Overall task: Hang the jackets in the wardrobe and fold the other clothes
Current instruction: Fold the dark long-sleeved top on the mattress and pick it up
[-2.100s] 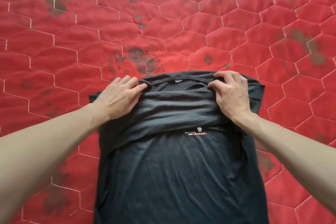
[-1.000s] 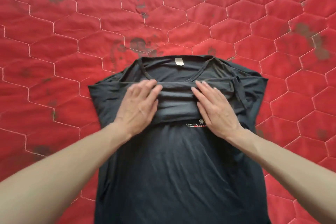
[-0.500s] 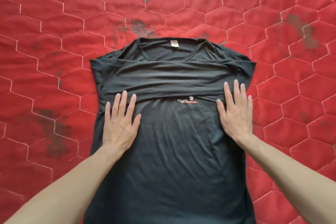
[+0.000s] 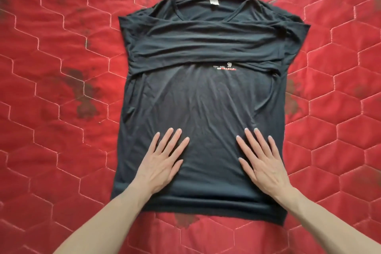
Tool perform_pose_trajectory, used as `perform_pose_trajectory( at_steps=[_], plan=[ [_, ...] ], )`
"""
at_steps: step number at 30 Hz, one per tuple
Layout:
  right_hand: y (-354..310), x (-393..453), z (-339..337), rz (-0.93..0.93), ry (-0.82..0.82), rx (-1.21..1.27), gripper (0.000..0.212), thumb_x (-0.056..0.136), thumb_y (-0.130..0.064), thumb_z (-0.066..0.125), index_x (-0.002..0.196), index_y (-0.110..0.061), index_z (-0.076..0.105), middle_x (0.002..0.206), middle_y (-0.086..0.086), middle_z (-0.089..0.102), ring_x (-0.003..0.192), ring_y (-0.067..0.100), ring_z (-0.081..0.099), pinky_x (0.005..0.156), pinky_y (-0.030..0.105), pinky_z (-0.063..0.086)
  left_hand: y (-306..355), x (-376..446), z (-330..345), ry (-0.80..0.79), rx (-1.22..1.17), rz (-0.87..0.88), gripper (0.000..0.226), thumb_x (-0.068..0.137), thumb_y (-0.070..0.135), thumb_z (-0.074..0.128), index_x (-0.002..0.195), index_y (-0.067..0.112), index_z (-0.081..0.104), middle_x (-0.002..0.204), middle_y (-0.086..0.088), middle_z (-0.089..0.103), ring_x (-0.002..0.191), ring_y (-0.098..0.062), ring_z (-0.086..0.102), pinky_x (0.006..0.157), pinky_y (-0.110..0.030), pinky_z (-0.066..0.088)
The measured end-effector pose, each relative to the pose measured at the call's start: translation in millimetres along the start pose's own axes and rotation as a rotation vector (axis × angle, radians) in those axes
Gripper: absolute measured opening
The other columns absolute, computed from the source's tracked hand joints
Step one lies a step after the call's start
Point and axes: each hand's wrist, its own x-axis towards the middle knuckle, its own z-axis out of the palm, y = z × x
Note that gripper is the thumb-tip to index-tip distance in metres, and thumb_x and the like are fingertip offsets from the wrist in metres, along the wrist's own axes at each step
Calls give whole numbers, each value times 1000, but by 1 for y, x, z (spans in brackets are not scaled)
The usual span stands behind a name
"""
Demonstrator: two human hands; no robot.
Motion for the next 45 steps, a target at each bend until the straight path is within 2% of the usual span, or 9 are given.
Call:
perform_pose_trajectory(
  at_steps=[3, 6, 12, 18, 25, 28, 32, 39, 45],
  plan=[
    [-8, -39, 5, -235, -132, -44, 66, 107, -54, 37, 167, -29, 20, 175, 0, 13, 162, 28, 12, 128, 55, 15, 4, -29, 4, -24, -21, 182, 74, 103, 43, 47, 168, 25, 15, 175, -11, 6, 162, -33, 8, 127, -60, 17],
    [-16, -58, 1, -149, -176, -5, 69, 105, -54, 41, 167, -31, 20, 175, -1, 12, 162, 27, 11, 128, 56, 17, -2, -61, 5, -106, -19, 412, 82, 97, 44, 53, 167, 25, 17, 175, -12, 7, 162, -33, 8, 127, -61, 12],
    [-26, -78, -13, -231, -234, 52, 80, 99, -61, 49, 166, -29, 21, 175, -1, 13, 162, 29, 12, 128, 59, 15, -33, -102, -11, -216, 5, 423, 89, 91, 53, 55, 167, 23, 19, 175, -11, 8, 162, -31, 9, 126, -64, 13],
    [-35, -91, -24, -284, -317, -3, 103, 72, -38, 62, 166, -19, 24, 175, 3, 12, 161, 34, 10, 125, 66, 16, -35, -108, -23, -236, 122, 386, 71, 84, 6, 56, 153, 11, 42, 170, -17, 24, 155, -40, 28, 114, -68, 37],
    [-55, -86, -33, -139, -218, -80, 86, 78, 10, 31, 157, -21, 46, 171, 1, 30, 157, 27, 28, 120, 53, 29, -32, -92, -45, -99, -2, 114, 55, 82, -3, 34, 123, -1, 71, 143, -25, 61, 131, -43, 61, 98, -56, 56],
    [-69, -87, -36, -14, -203, -63, 93, 76, 15, 46, 160, -23, 40, 172, 1, 26, 156, 28, 31, 120, 51, 33, -44, -83, -64, -61, -168, -11, 44, 69, -6, 47, 104, 4, 71, 115, -12, 71, 107, -36, 70, 73, -40, 61],
    [-76, -98, -41, 180, -271, -58, 116, 63, 25, 65, 163, -23, 33, 171, 6, 27, 155, 34, 33, 113, 54, 43, -69, -72, -81, -109, -275, -285, 40, 58, -13, 66, 88, 13, 59, 87, -1, 57, 86, -29, 60, 52, -41, 50],
    [-39, -79, -50, 363, -14, 47, 54, 73, 4, 60, 125, -9, 71, 120, 8, 69, 102, 38, 66, 78, 46, 47, -108, -62, -94, -99, -199, -331, 34, 62, -9, 65, 85, 13, 53, 84, -2, 51, 81, -31, 52, 57, -45, 49],
    [1, -60, -75, 146, 23, 91, 26, 93, -22, 48, 105, -14, 70, 100, 1, 65, 89, 30, 62, 77, 41, 44, -123, -57, -102, -93, -333, -305, 39, 68, -10, 58, 98, 14, 58, 97, 3, 45, 86, -26, 51, 66, -43, 50]
  ],
)
